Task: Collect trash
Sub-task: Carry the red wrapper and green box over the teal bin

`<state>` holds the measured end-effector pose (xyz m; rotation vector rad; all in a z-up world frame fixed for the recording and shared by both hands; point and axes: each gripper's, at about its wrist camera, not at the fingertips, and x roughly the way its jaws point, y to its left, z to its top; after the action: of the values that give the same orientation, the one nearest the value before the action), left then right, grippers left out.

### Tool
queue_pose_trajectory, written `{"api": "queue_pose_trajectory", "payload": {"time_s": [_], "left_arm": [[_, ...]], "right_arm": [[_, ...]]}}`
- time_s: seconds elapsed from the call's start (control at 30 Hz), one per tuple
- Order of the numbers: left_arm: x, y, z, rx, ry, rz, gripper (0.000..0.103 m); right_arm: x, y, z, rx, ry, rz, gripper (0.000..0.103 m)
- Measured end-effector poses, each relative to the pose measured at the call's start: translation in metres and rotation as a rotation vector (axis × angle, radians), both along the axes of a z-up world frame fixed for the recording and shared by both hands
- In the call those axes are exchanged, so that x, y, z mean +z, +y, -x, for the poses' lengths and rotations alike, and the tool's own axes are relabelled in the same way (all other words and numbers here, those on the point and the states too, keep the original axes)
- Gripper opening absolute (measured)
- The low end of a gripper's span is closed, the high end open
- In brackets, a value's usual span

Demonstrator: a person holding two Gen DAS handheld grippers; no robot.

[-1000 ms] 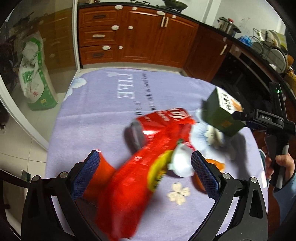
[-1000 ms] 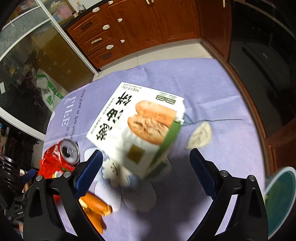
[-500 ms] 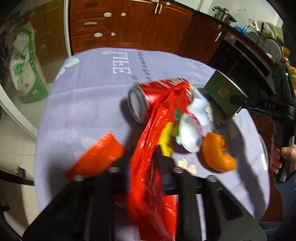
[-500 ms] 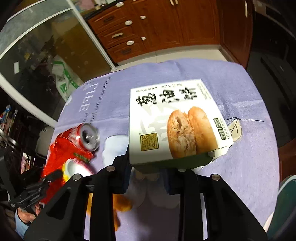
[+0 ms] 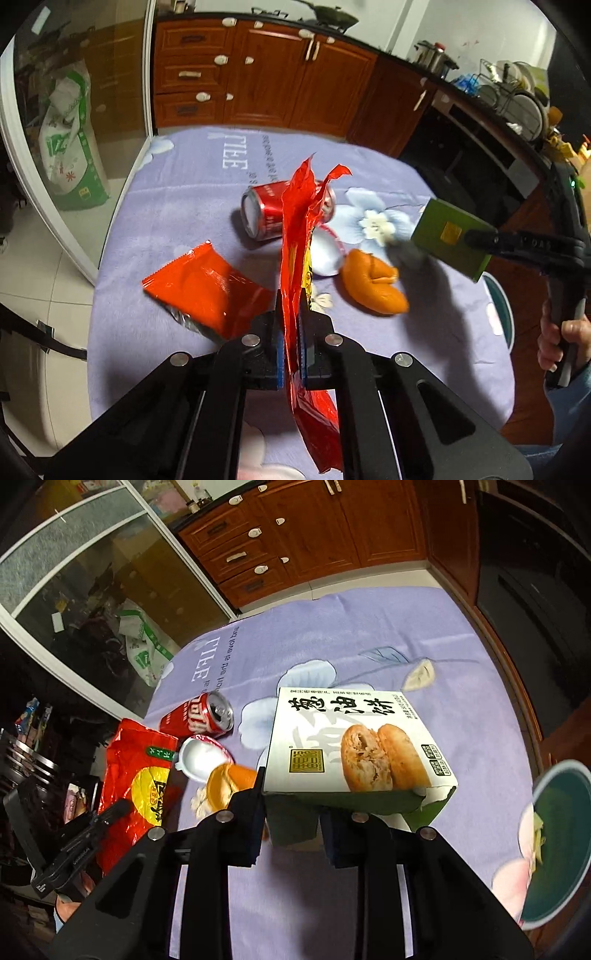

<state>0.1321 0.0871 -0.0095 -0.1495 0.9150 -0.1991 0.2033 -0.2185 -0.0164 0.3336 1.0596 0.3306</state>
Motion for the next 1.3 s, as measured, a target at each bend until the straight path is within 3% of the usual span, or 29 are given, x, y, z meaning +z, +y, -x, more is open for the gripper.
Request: {"api": "queue_pose_trajectory", "payload": {"time_s": [0.3, 0.67, 0.97, 1.3], "left_arm": [[0.032, -0.052, 0.02, -0.096, -0.042, 0.036, 0.006], [0.035, -0.154, 0.017, -0.299, -0.029, 0.016, 0.006], [0.019, -0.254, 0.012, -0.464, 0.017, -0.008, 0.006], [-0.008, -0.346, -0.001, -0.576, 0.094, -0.017, 0.006]], "right_arm": [[0.021, -0.046, 0.046, -0.055, -0.042, -0.063, 0.024], [0.041, -0.128, 0.094, -0.176, -0.097, -0.099, 0.024], [0.023, -0.214, 0.127, -0.319, -0.077, -0.12, 0.024], [-0.009, -0.283, 0.144, -0.435, -0.028, -0.146, 0.021]]}}
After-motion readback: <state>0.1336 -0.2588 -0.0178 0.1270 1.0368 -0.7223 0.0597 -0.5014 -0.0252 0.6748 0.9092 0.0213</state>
